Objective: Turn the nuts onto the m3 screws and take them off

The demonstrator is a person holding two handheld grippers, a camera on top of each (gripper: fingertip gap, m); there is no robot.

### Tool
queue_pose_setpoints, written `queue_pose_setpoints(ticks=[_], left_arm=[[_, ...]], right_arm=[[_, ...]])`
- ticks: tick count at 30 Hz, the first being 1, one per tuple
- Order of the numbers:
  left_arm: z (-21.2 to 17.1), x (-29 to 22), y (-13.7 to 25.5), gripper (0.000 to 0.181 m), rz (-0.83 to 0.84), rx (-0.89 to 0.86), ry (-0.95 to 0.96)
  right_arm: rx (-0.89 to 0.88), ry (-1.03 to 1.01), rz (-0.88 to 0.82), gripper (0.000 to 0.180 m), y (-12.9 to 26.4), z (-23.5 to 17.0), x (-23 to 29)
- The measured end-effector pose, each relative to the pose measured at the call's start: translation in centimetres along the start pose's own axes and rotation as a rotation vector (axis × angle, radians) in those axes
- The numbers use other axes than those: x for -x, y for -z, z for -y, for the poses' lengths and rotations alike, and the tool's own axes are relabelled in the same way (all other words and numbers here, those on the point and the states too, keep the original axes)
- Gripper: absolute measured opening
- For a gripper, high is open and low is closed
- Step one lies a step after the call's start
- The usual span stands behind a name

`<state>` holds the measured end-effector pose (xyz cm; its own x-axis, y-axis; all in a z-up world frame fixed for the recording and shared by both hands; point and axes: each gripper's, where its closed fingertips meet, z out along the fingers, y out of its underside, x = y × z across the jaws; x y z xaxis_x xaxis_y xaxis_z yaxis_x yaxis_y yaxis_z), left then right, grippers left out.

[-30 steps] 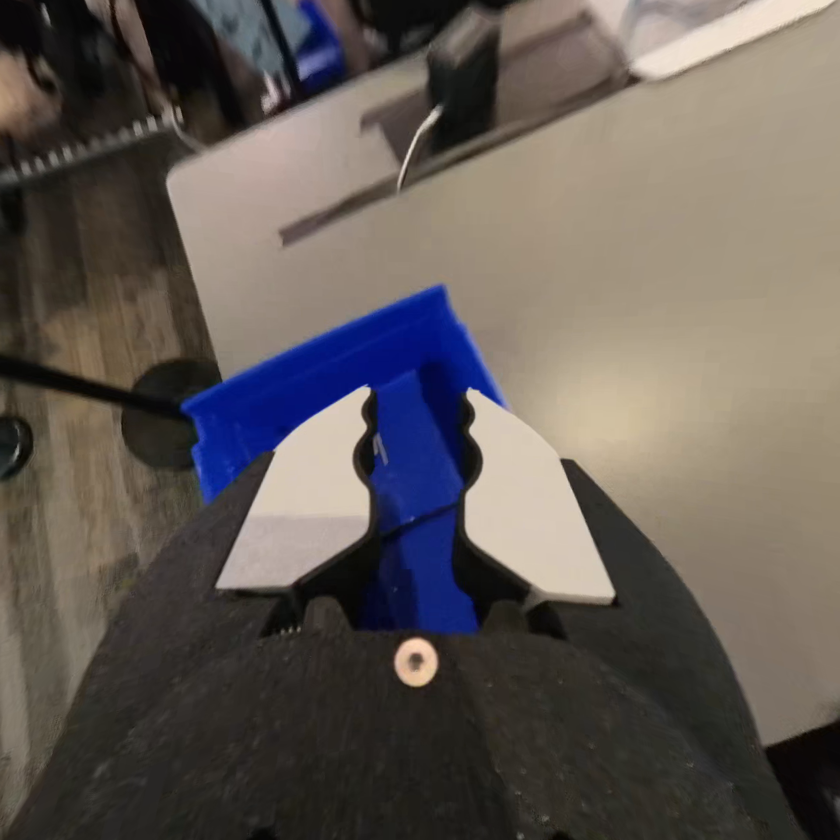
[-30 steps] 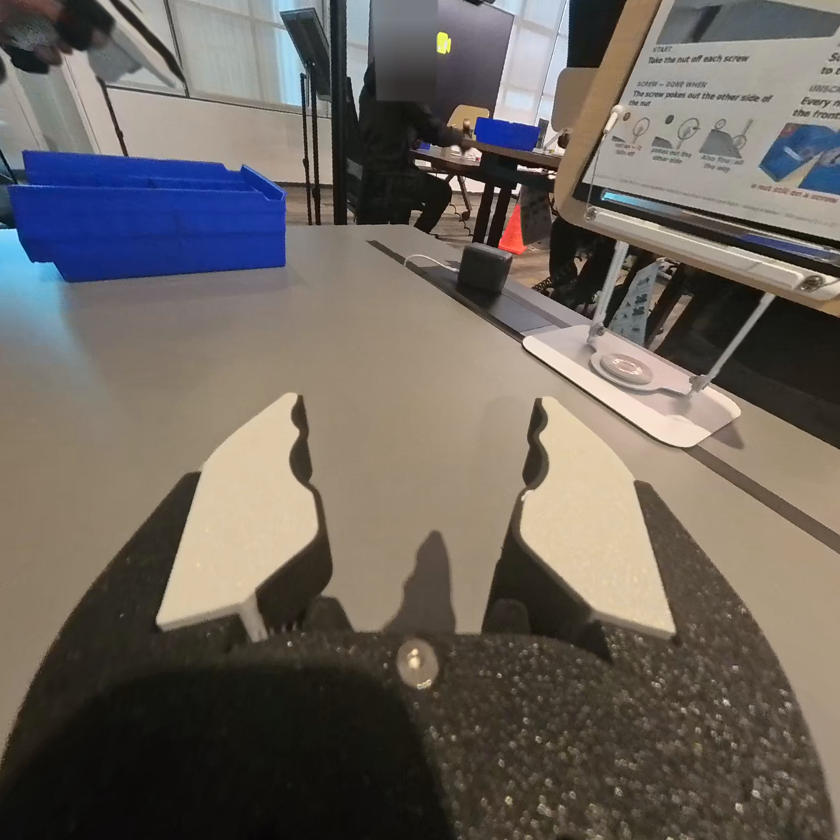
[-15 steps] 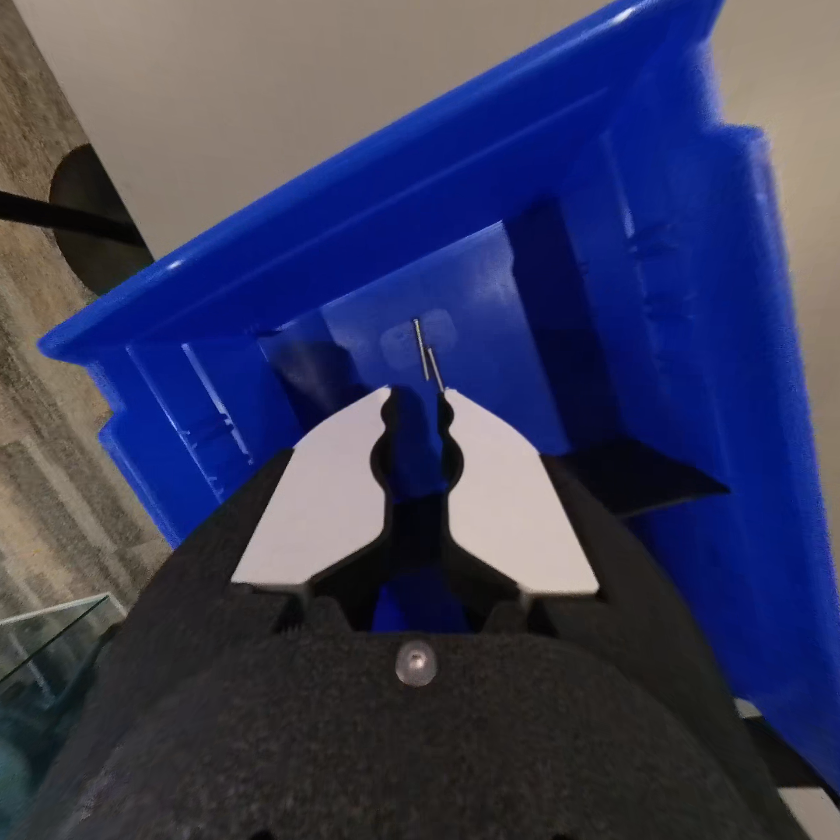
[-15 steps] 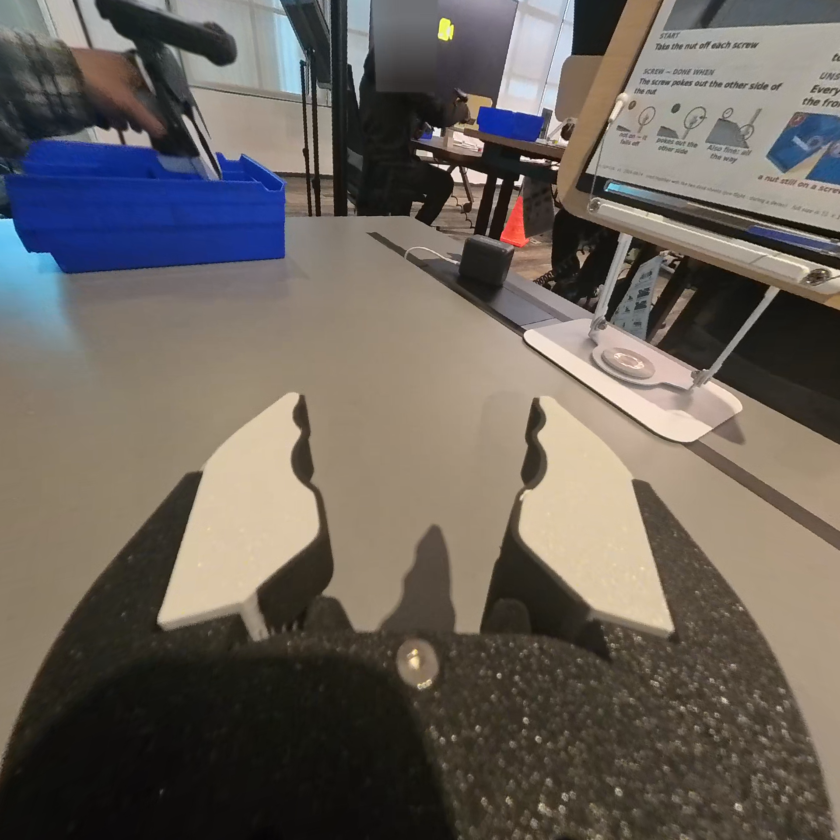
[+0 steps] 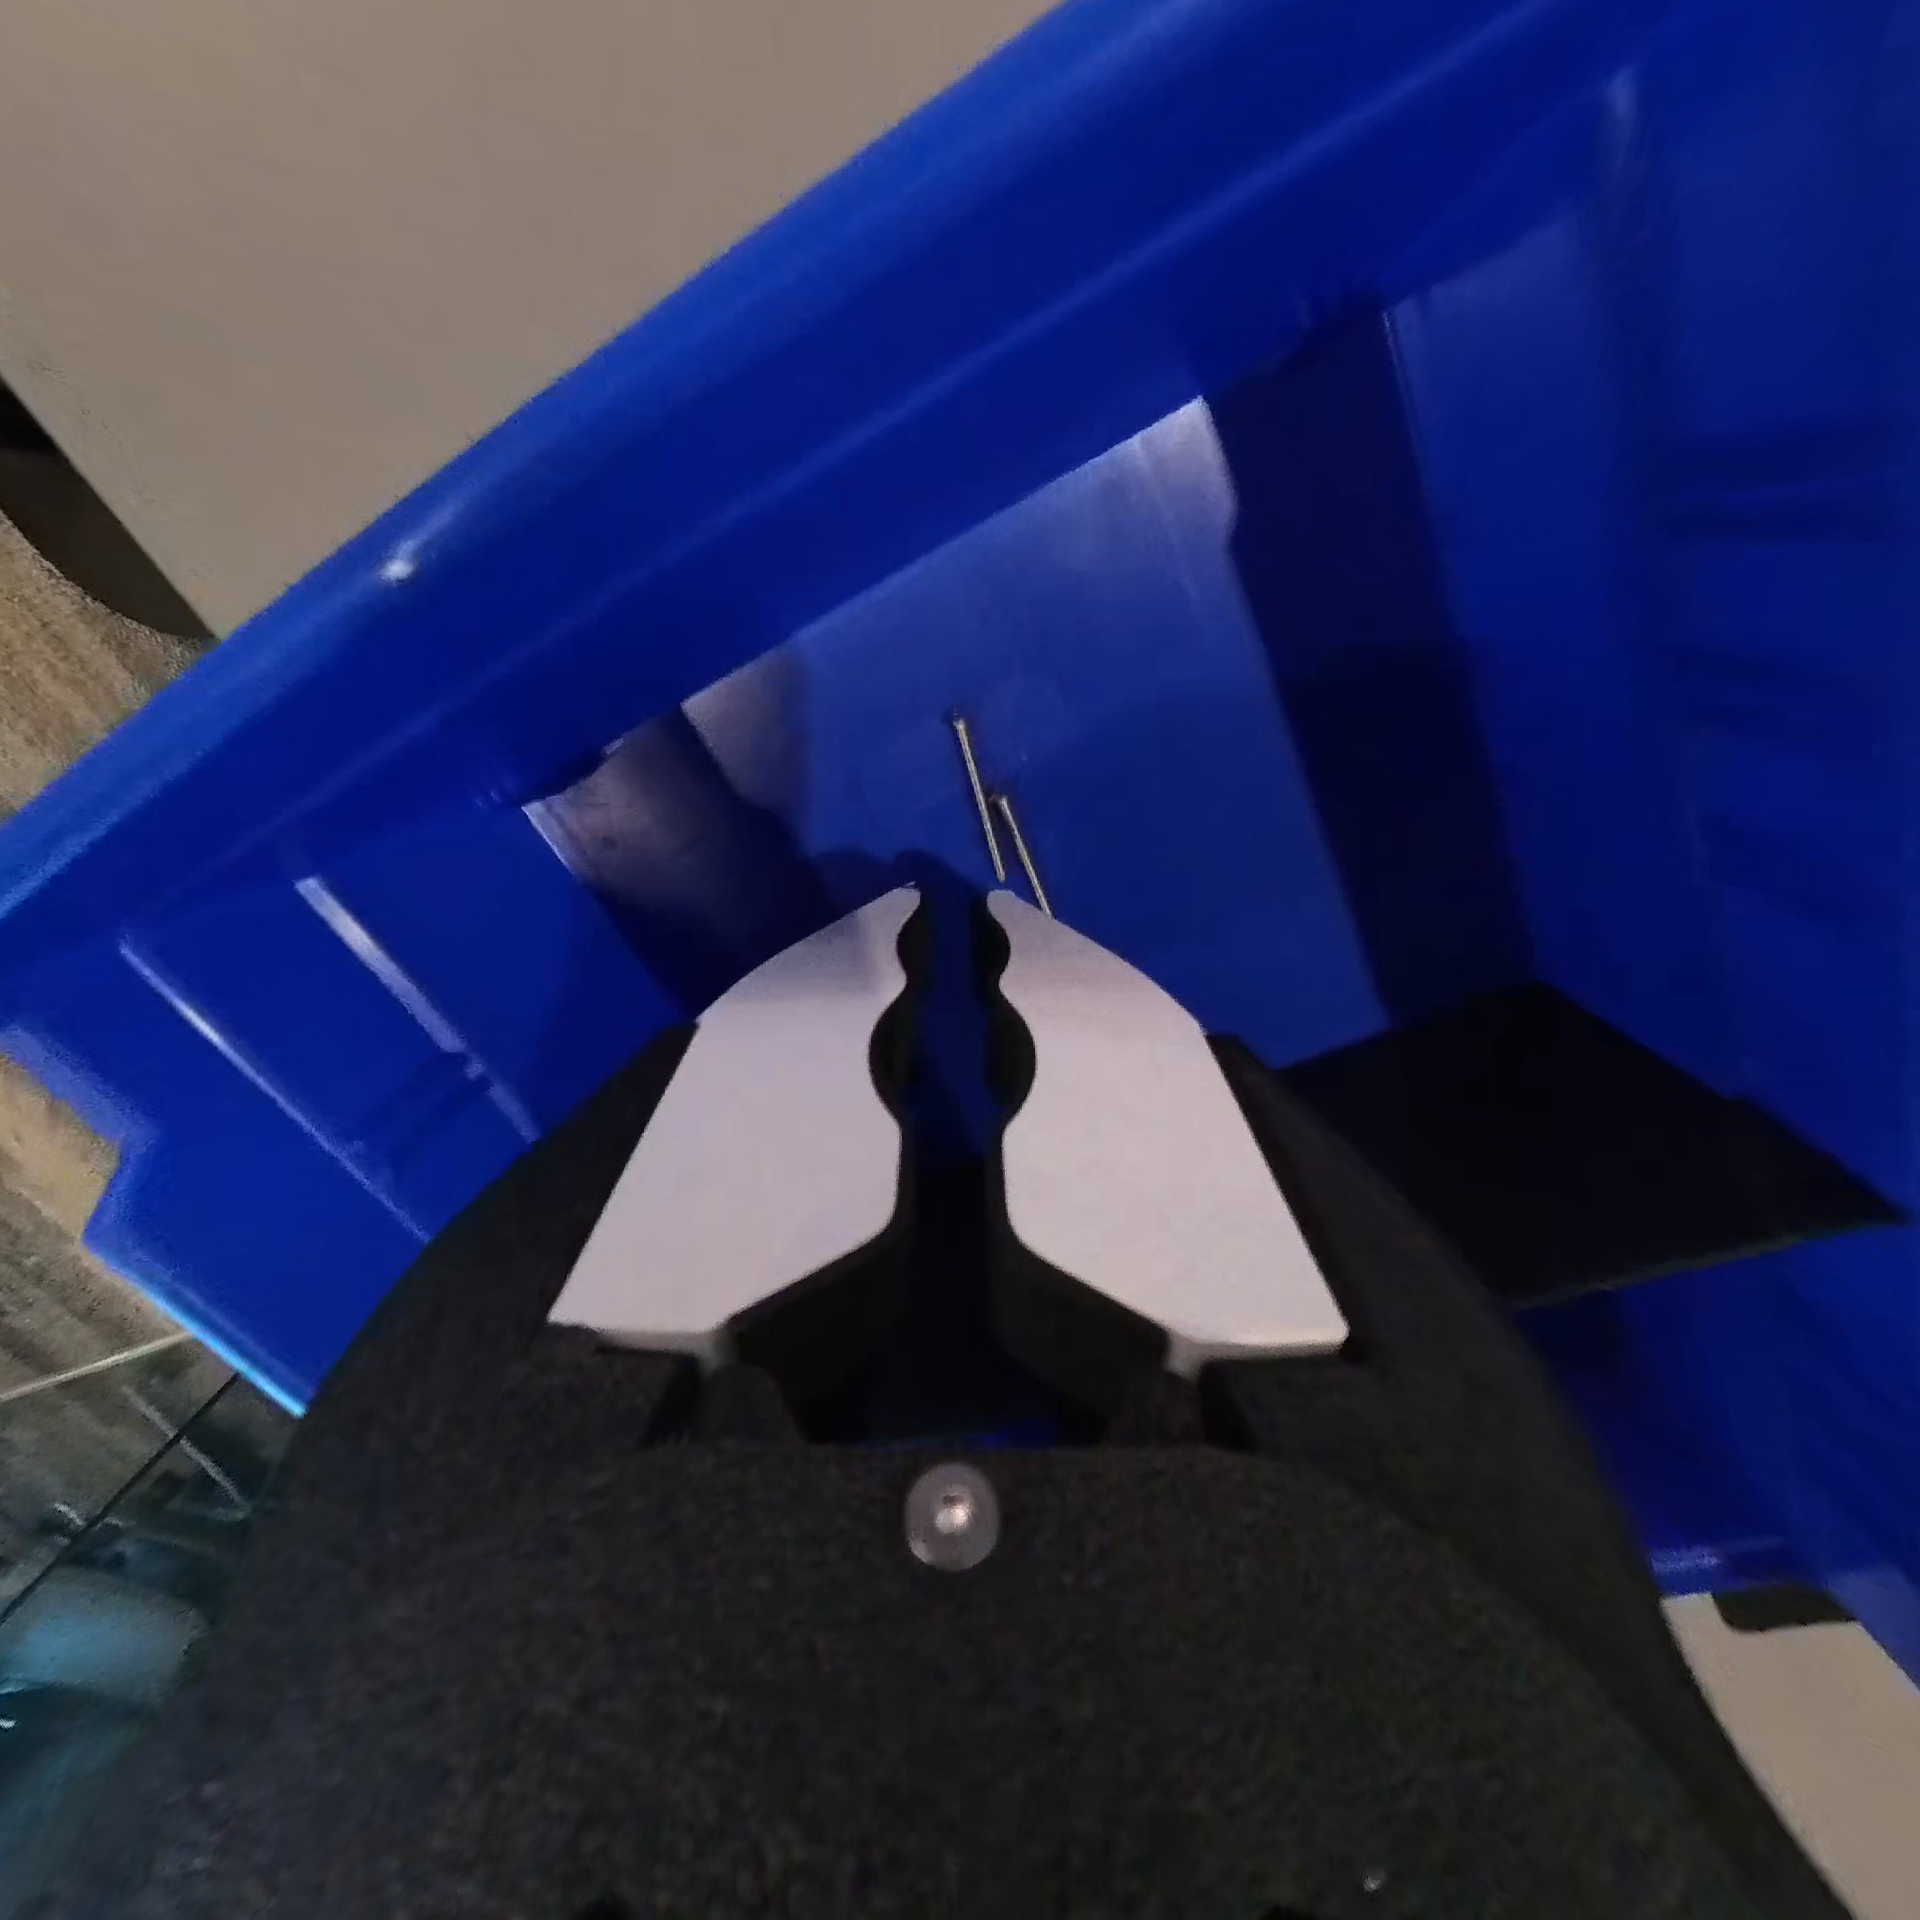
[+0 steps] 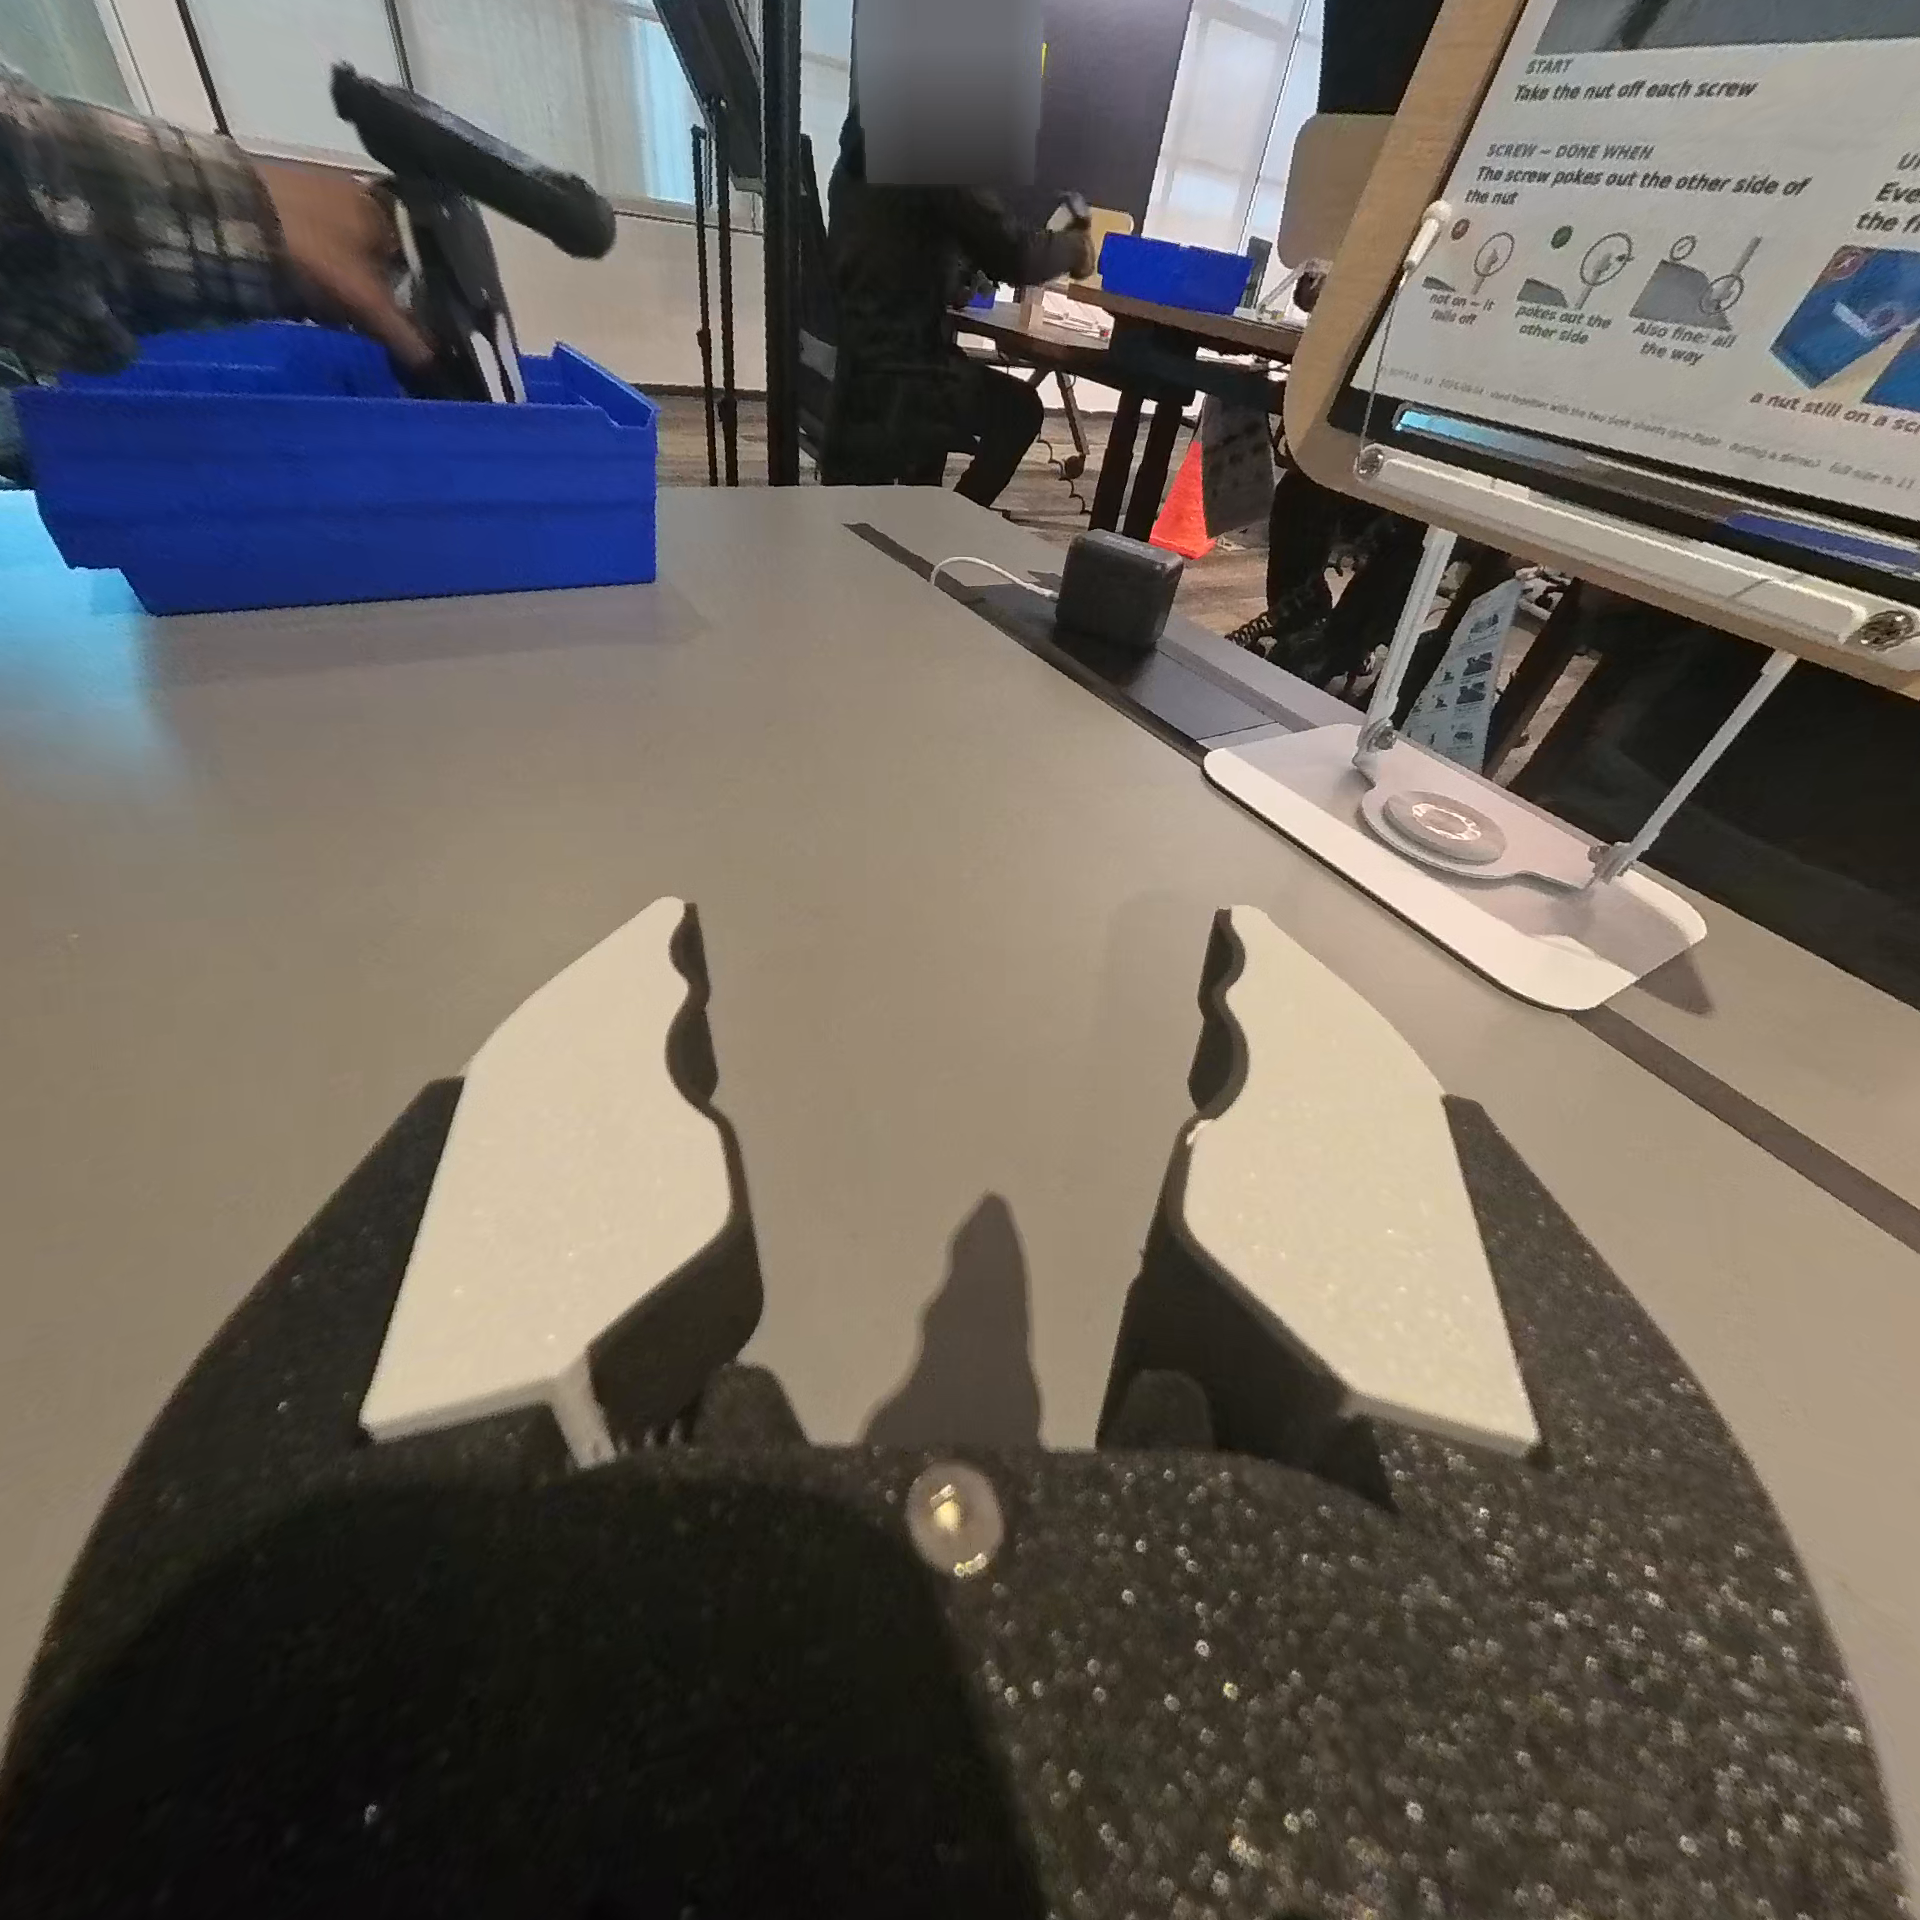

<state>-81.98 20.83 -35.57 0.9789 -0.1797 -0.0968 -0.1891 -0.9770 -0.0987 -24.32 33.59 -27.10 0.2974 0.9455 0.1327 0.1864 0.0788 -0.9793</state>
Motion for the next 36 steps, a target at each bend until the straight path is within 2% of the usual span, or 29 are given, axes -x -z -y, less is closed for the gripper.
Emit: queue_pose_setpoints(ticks=[16, 36], left_arm=[[-1.3, -1.8, -2.1, 0.001, -0.109, 0.125, -0.018], [-0.9, -1.9, -2.5, 0.004, -0.117, 0.138, 0.080]], right_arm=[[0.007, -0.001, 0.001, 0.091, 0.0, -0.1, 0.0], [0.007, -0.009, 0.000, 0.091, 0.0, -0.1, -0.1]])
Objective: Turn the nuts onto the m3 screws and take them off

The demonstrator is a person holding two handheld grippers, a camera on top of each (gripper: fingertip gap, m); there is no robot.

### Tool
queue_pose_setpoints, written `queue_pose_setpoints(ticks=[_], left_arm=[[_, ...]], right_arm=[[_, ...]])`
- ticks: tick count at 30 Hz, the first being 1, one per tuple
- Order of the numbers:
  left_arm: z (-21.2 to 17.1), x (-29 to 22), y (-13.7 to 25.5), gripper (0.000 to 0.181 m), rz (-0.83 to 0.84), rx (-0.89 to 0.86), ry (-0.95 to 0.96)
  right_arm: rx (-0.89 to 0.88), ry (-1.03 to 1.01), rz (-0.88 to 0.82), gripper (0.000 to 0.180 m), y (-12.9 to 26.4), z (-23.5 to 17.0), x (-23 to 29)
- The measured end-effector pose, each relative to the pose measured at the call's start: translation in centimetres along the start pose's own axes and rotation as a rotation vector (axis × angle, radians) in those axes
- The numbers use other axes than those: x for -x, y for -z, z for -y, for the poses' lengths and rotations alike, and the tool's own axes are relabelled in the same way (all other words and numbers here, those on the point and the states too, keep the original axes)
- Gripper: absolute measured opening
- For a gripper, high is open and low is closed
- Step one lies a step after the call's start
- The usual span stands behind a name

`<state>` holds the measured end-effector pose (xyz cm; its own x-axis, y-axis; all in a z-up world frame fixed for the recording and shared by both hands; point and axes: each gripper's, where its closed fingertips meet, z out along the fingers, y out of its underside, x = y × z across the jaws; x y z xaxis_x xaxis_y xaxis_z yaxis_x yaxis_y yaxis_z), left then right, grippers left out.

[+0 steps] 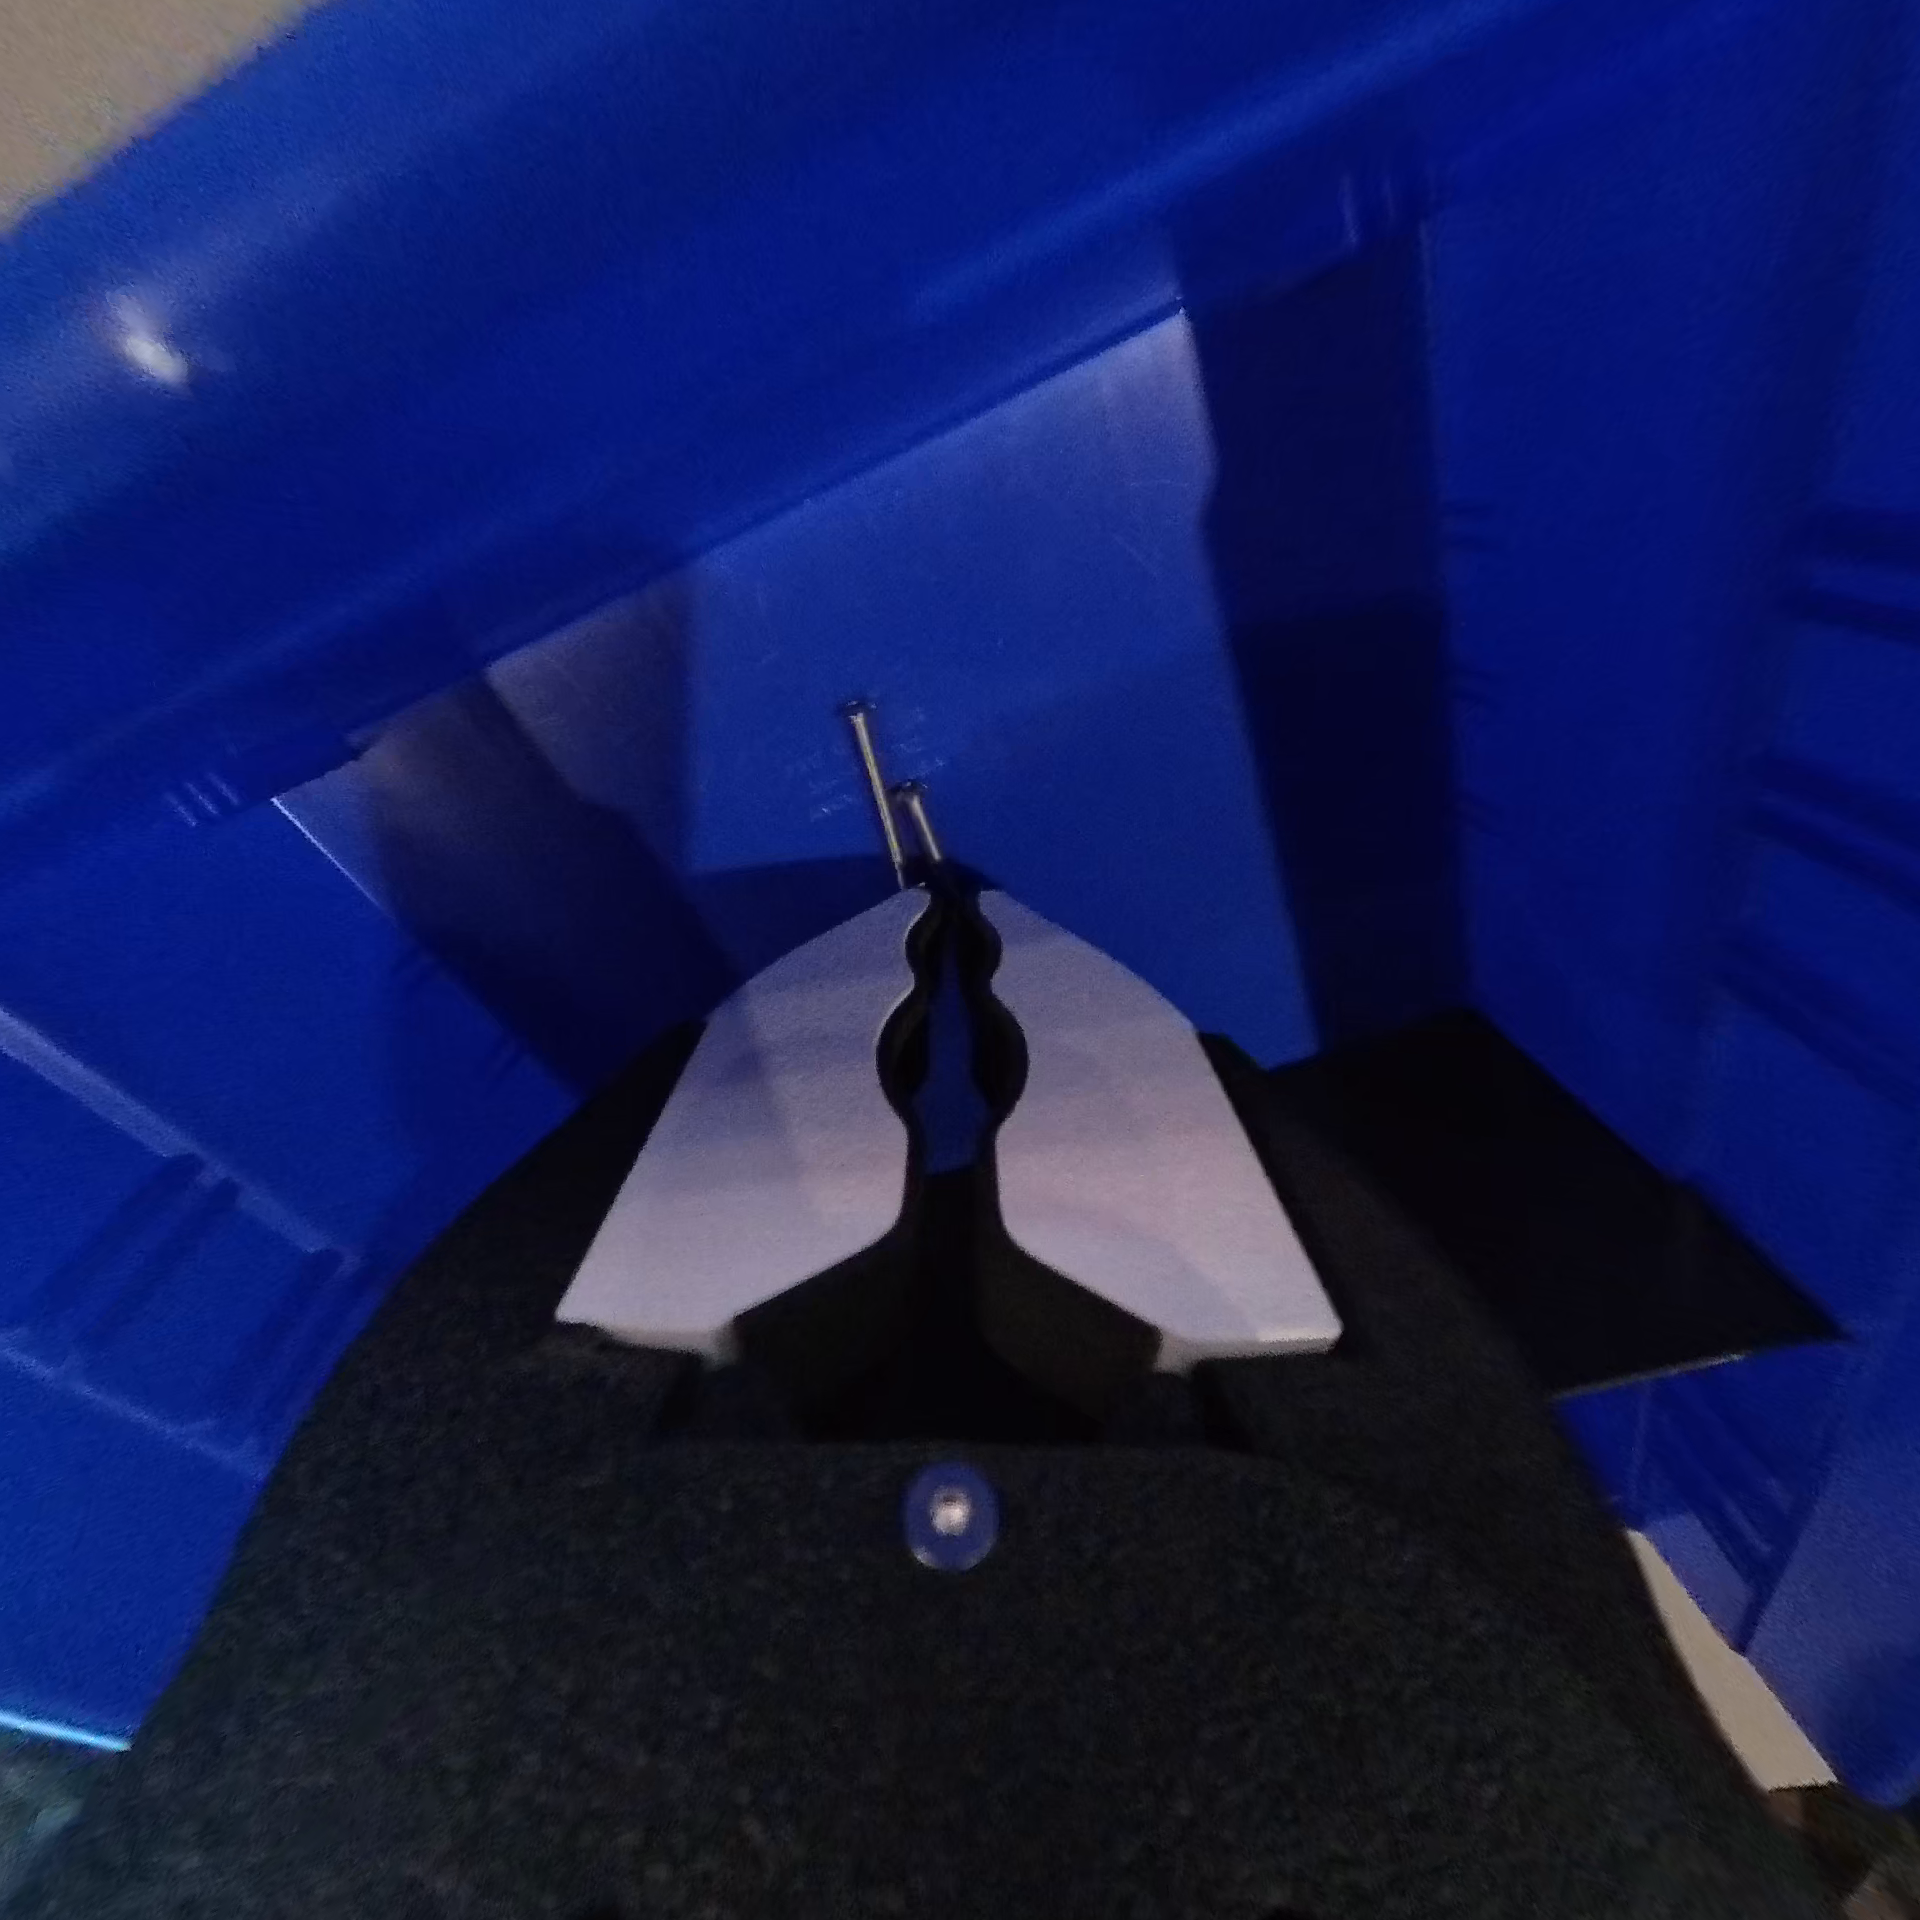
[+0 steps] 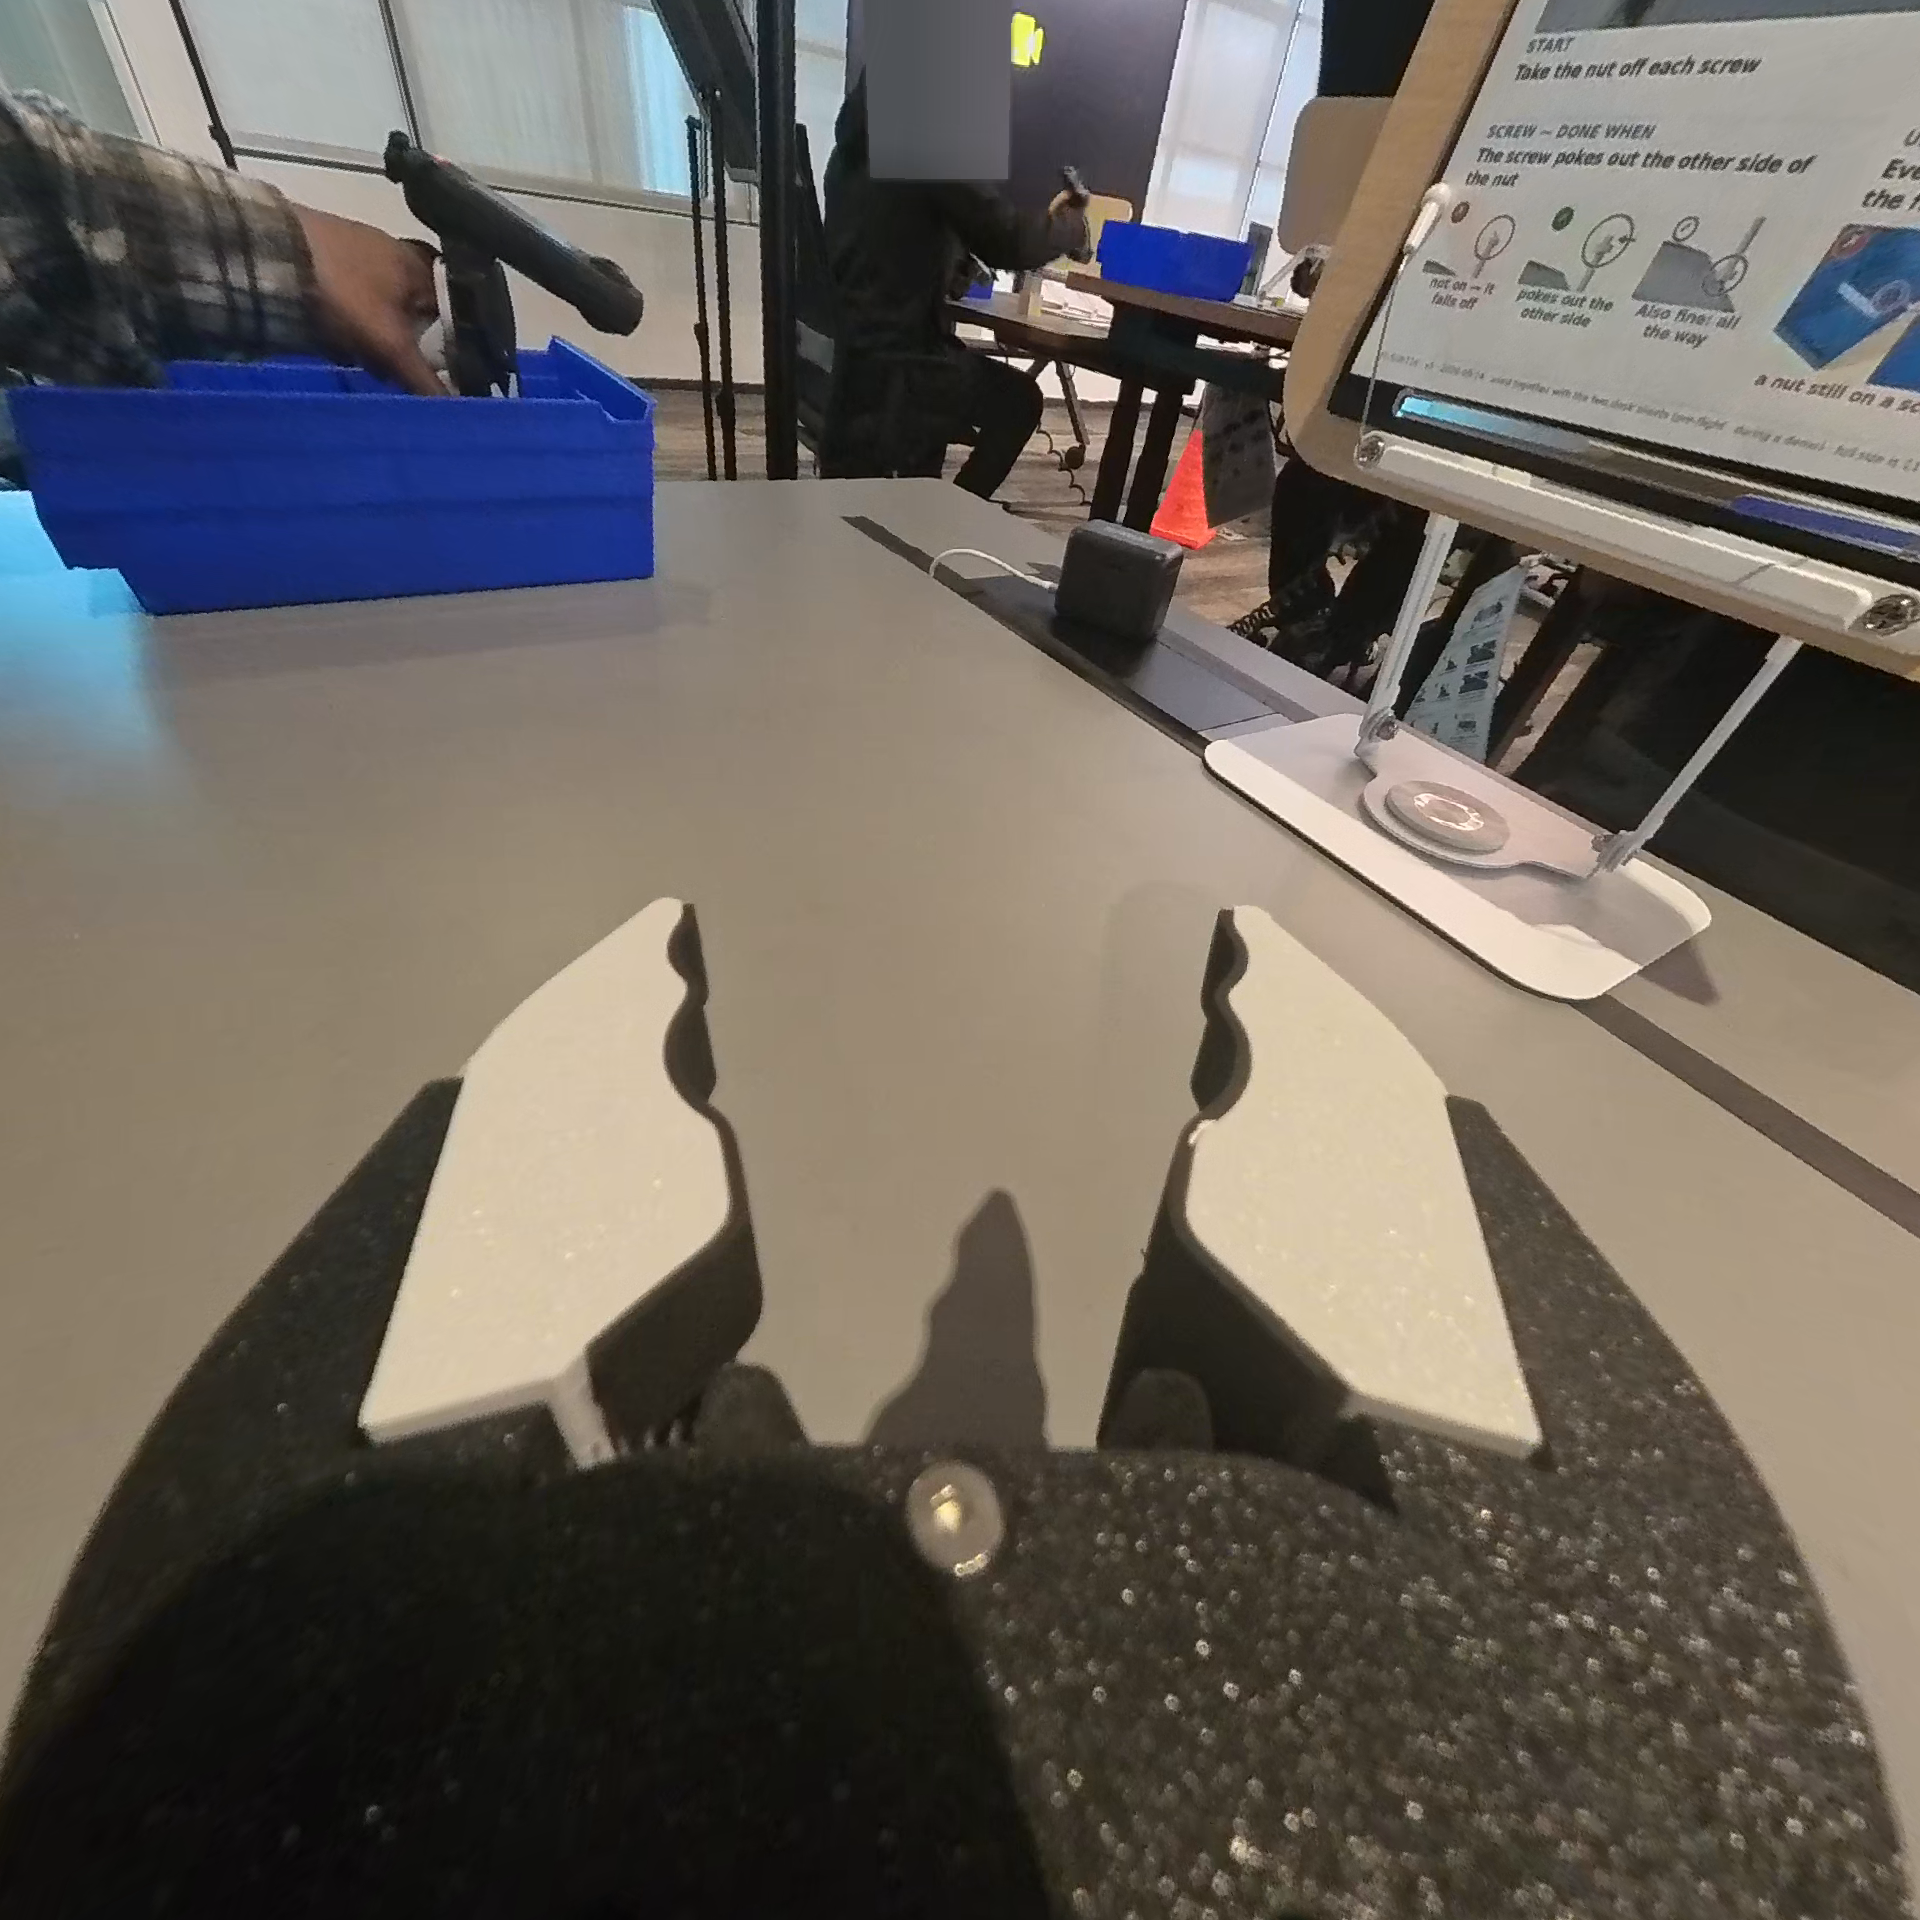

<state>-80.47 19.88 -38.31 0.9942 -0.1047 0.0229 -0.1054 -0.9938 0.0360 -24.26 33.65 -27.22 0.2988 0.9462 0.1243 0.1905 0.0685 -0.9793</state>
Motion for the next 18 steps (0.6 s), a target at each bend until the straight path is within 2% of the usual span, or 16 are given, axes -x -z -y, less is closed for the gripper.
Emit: queue_pose_setpoints(ticks=[18], left_arm=[[-0.11, 0.19, -0.34, 0.002, 0.057, 0.039, -0.027]], right_arm=[[0.009, 0.006, 0.002, 0.091, -0.13, -0.12, 0.08]])
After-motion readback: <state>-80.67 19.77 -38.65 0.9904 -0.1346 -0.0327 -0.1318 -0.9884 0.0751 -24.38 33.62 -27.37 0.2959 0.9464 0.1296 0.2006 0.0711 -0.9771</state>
